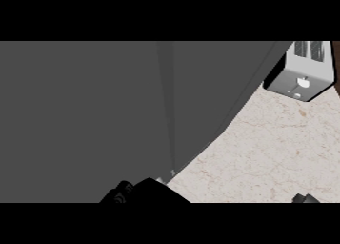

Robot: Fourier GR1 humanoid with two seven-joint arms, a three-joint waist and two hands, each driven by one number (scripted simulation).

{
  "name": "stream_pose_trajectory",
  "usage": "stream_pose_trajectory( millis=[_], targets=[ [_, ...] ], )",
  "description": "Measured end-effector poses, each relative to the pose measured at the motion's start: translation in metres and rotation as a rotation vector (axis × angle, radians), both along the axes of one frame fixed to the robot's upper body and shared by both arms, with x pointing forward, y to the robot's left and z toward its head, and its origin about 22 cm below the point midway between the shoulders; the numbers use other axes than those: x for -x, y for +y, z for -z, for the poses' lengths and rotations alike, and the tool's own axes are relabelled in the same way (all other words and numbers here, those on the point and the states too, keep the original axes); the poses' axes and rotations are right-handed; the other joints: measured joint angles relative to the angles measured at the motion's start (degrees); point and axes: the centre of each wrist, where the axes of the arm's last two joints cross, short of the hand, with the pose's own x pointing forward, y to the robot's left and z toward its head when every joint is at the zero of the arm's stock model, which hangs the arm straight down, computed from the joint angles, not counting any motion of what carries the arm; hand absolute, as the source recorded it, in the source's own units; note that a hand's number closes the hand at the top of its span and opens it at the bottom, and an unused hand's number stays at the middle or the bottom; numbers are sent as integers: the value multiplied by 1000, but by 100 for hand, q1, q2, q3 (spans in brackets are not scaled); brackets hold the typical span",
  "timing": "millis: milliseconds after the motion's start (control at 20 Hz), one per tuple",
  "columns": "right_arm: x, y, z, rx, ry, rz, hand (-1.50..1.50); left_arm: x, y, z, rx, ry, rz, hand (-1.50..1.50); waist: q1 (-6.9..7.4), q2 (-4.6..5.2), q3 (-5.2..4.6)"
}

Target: Pick up the wine, place it into the cabinet and close the cabinet

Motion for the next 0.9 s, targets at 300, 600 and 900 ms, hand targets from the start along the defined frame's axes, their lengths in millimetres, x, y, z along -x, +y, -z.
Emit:
stream_pose_trajectory(
  millis=[300,600,900],
  targets=[
    [-35,49,-3,11,-42,107,150,-6,33,-8,2,-4,38,150,31,37,3],
    [-84,84,-6,5,-32,219,150,-12,51,-17,6,-14,62,150,92,72,10],
    [-127,95,-2,7,-29,275,150,-15,64,-28,3,-17,71,150,114,8,22]
  ],
)
